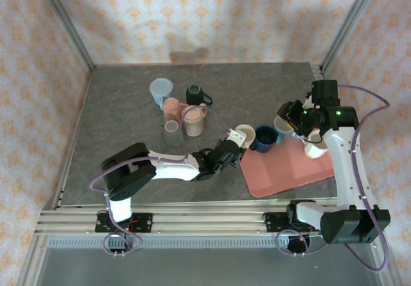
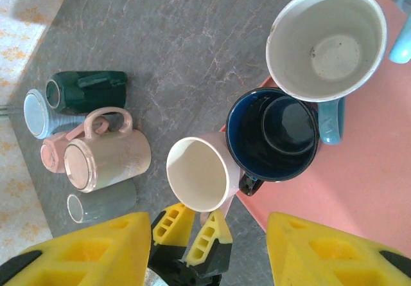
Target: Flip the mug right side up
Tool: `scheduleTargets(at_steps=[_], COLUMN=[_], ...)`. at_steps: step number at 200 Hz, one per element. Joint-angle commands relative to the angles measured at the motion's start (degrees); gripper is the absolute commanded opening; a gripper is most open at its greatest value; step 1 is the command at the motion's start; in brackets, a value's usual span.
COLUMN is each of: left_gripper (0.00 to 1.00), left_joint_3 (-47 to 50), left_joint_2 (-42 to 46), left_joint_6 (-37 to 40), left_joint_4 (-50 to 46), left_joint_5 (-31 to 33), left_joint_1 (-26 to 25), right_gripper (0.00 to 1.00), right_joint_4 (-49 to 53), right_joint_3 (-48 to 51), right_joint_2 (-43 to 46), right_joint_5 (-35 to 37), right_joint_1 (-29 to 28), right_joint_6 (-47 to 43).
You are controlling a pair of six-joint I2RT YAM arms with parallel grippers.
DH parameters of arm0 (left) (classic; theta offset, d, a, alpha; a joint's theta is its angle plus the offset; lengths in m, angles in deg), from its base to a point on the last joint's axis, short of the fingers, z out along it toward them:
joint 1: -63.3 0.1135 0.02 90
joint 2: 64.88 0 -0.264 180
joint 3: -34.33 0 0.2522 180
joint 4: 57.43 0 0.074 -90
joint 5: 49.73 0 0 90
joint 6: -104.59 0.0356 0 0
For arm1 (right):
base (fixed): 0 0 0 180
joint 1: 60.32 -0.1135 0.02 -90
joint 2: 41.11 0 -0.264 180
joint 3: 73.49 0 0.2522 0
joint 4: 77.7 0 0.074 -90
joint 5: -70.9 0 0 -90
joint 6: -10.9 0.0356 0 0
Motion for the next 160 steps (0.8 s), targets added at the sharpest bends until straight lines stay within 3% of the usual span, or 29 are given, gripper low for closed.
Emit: scheduleTargets(at_steps=[1, 42, 83, 125, 160], left_gripper=[0.44, 0.52, 0.58, 0.59, 0.61], left_joint_3=[-0.9, 0.6, 4.2, 9.6, 8.5], left_joint_2=[1.9, 7.2, 18.6, 33.8, 41.0], left_joint_6=[-1.2, -0.8, -1.1, -12.9, -22.6], left_joint_4=[1.7, -0.7, -8.0, -18.5, -32.7], left_joint_5=[2.3, 3.2, 3.6, -0.5, -4.0], left_joint_1=[-0.5, -0.6, -0.2, 5.4, 10.4], right_gripper=[0.53, 0.54, 0.54, 0.48, 0.4], right_joint_4=[-1.5, -1.2, -0.9, 2.6, 5.4], right_joint_3=[0.9, 0.1, -2.2, -1.9, 4.9], right_joint_2=[1.3, 1.3, 0.2, -0.5, 1.6], right_joint_5=[0.0, 2.9, 3.4, 9.0, 11.7], right_joint_1=[0.3, 0.3, -0.5, -5.9, -13.8], right_joint_6=[0.0, -1.7, -3.4, -3.6, -3.1])
